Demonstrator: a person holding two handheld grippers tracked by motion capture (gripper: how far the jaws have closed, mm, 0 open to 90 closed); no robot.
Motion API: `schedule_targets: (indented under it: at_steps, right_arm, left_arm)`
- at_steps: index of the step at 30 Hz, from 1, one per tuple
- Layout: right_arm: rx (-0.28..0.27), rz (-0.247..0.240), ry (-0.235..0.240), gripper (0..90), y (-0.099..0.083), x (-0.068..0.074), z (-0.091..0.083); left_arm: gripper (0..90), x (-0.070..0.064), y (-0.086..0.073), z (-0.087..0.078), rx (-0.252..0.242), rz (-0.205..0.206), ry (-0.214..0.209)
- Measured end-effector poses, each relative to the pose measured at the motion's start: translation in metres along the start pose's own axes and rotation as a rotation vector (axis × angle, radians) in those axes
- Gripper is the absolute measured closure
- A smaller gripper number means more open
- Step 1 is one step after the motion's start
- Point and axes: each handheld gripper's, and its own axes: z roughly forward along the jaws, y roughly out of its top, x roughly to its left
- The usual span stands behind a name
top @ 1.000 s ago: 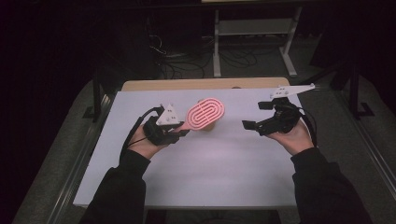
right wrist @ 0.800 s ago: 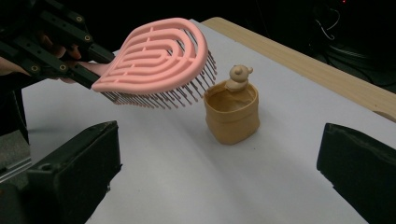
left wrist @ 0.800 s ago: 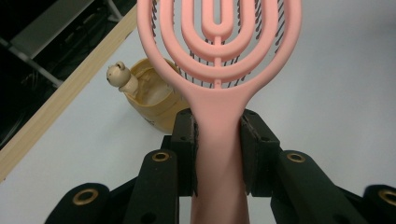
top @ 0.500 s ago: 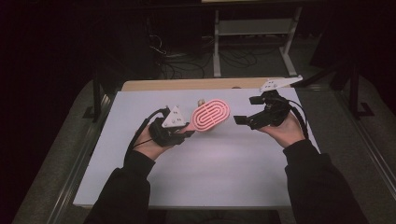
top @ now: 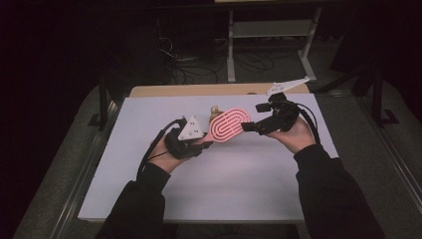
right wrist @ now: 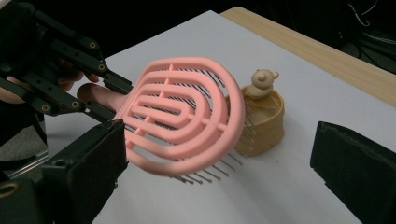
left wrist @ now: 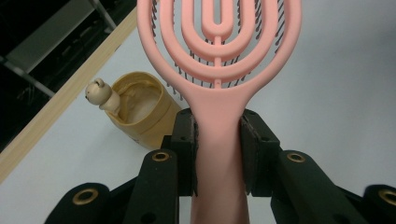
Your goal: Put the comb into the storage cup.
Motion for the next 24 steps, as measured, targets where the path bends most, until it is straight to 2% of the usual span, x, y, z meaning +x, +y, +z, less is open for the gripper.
schedule_targets:
  at_steps: [7,12,17,24]
  right_arm:
    - [0.021,0.007,0.021,5.8,0.0051,0.0009,0.0050]
    - [0.033,0.019,0.040,8.3,0.0068,-0.0008,0.0073]
    - [0.045,0.049,0.073,10.9,0.0065,-0.0031,0.0076]
    - [0.063,0.086,0.123,16.9,0.0067,-0.0062,0.0087]
  left_arm:
    - [70.3,-0.0033,0.0001,0.0005,-0.015,0.013,0.005]
    - [70.3,-0.0056,0.0006,-0.0020,-0.042,0.038,0.028]
    - [70.3,-0.0072,0.0002,-0.0031,-0.044,0.051,0.045]
    - [70.3,-0.0081,0.0005,-0.0034,-0.055,0.049,0.060]
